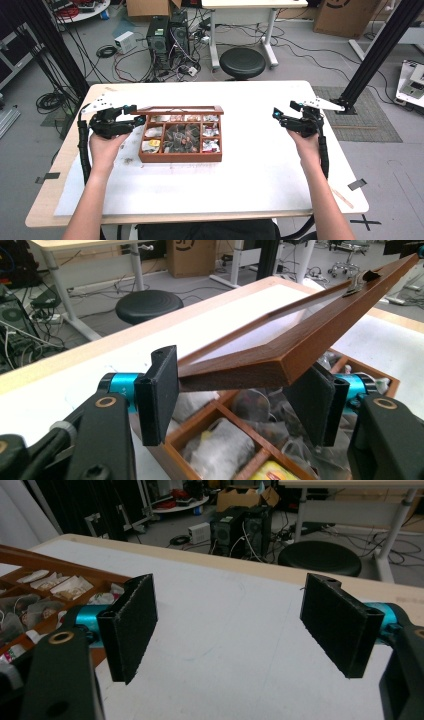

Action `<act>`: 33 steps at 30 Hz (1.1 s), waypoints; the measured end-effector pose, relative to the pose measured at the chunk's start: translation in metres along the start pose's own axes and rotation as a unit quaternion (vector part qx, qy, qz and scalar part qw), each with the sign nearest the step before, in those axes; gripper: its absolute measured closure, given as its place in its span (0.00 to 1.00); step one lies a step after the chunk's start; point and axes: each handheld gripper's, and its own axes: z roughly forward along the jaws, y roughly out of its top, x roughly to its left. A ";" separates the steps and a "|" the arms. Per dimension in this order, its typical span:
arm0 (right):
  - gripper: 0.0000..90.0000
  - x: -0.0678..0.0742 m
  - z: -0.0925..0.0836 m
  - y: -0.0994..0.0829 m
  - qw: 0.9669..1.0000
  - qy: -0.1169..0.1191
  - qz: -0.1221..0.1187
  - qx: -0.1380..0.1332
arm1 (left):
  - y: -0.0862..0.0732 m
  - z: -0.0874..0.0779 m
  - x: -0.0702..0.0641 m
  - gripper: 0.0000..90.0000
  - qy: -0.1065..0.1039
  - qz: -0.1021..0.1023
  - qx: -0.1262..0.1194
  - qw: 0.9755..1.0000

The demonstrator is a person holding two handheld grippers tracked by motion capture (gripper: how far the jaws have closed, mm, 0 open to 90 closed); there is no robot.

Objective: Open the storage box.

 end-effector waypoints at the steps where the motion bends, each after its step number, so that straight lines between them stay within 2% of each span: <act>1: 0.26 -0.001 0.001 0.002 1.000 0.000 -0.001 -0.001 | 0.000 0.001 0.001 0.44 -0.001 -0.002 -0.005 1.000; 3: 0.26 -0.002 0.002 0.008 1.000 0.003 0.001 -0.003 | 0.002 0.003 0.005 0.44 -0.004 -0.008 -0.003 1.000; 6: 0.26 -0.005 0.005 0.015 1.000 0.006 0.003 -0.013 | 0.006 0.004 0.007 0.44 -0.004 -0.005 -0.003 1.000; 11: 0.26 -0.006 0.010 0.024 1.000 0.009 0.011 -0.016 | 0.012 0.009 0.013 0.44 -0.008 -0.011 -0.020 1.000; 13: 0.26 -0.007 0.012 0.026 1.000 0.010 0.014 -0.019 | 0.017 0.014 0.017 0.44 -0.011 -0.016 -0.018 1.000; 15: 0.26 -0.008 0.012 0.027 1.000 0.011 0.015 -0.024 | 0.021 0.017 0.017 0.44 -0.017 -0.018 -0.023 0.999; 17: 0.26 -0.008 0.012 0.027 1.000 0.010 0.018 -0.021 | 0.024 0.019 0.017 0.44 -0.013 -0.012 -0.024 1.000; 23: 0.26 -0.007 0.009 0.027 1.000 0.010 0.017 -0.024 | 0.023 0.021 0.020 0.44 -0.018 -0.018 -0.034 0.999; 29: 0.26 -0.005 0.016 0.026 1.000 0.014 0.019 -0.010 | 0.023 0.021 0.020 0.44 -0.020 -0.022 -0.034 0.999; 33: 0.26 -0.002 0.016 0.026 1.000 0.014 0.012 -0.007 | 0.024 0.021 0.022 0.44 -0.022 -0.028 -0.034 0.999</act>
